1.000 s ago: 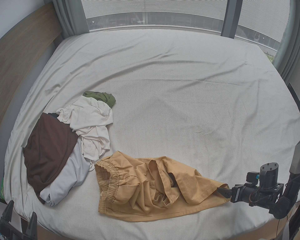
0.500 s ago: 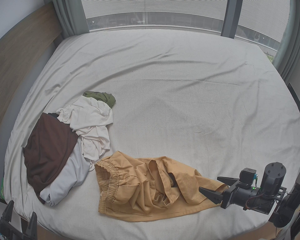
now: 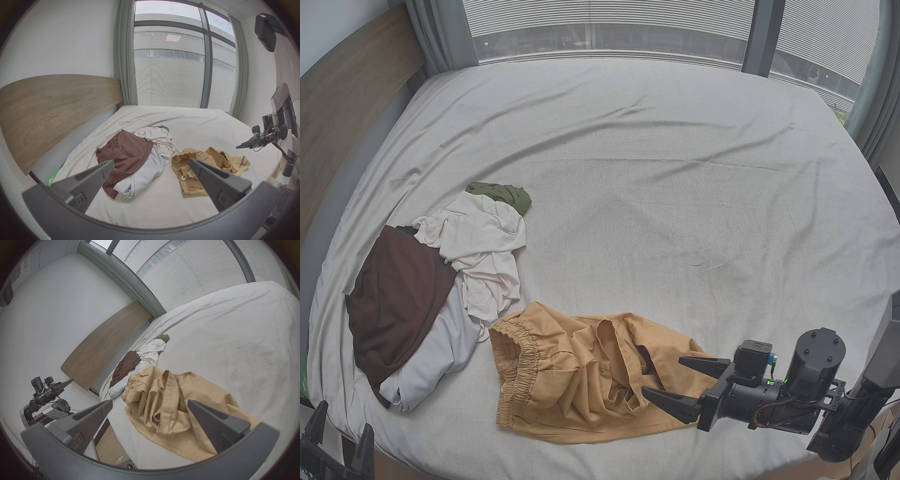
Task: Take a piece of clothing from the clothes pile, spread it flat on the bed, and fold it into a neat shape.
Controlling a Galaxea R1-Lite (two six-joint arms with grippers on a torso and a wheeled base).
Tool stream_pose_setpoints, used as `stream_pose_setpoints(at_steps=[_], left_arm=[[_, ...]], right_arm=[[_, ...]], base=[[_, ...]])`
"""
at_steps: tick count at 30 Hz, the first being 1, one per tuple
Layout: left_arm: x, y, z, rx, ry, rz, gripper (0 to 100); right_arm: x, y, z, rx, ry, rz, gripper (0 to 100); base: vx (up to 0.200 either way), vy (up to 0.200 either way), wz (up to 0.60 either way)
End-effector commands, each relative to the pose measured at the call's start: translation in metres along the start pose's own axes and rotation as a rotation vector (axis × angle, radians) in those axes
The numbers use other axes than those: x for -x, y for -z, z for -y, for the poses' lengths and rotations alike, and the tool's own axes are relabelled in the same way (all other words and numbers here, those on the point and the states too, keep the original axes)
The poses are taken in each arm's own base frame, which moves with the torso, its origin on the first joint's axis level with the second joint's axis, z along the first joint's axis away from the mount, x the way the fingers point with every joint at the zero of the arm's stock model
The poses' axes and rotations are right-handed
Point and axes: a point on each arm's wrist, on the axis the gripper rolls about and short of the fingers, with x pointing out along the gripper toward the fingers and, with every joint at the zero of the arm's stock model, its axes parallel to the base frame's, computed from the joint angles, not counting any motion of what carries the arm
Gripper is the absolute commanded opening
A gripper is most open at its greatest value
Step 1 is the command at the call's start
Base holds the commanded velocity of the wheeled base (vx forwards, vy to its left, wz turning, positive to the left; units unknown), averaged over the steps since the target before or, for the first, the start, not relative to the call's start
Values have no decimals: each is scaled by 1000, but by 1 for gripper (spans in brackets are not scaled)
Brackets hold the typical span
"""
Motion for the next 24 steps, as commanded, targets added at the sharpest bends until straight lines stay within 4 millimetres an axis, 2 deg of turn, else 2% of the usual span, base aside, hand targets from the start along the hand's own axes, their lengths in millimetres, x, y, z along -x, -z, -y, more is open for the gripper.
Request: stream_pose_setpoints(at_steps=[1,7,14,24], left_arm=[[0,5,0,1,1,-1,100],[0,5,0,1,1,-1,100],[0,5,0,3,1,-1,100],[0,5,0,3,1,-1,100]], right_arm=[[-23,8,-4,2,-39,-25,100],[-40,12,-7,-19,-63,-28,100],[-58,26,2,-39,-46,-62,100],[-87,34,11,-41,-41,-52,100]], base=[[0,0,0],[0,0,0],[0,0,0],[0,0,0]])
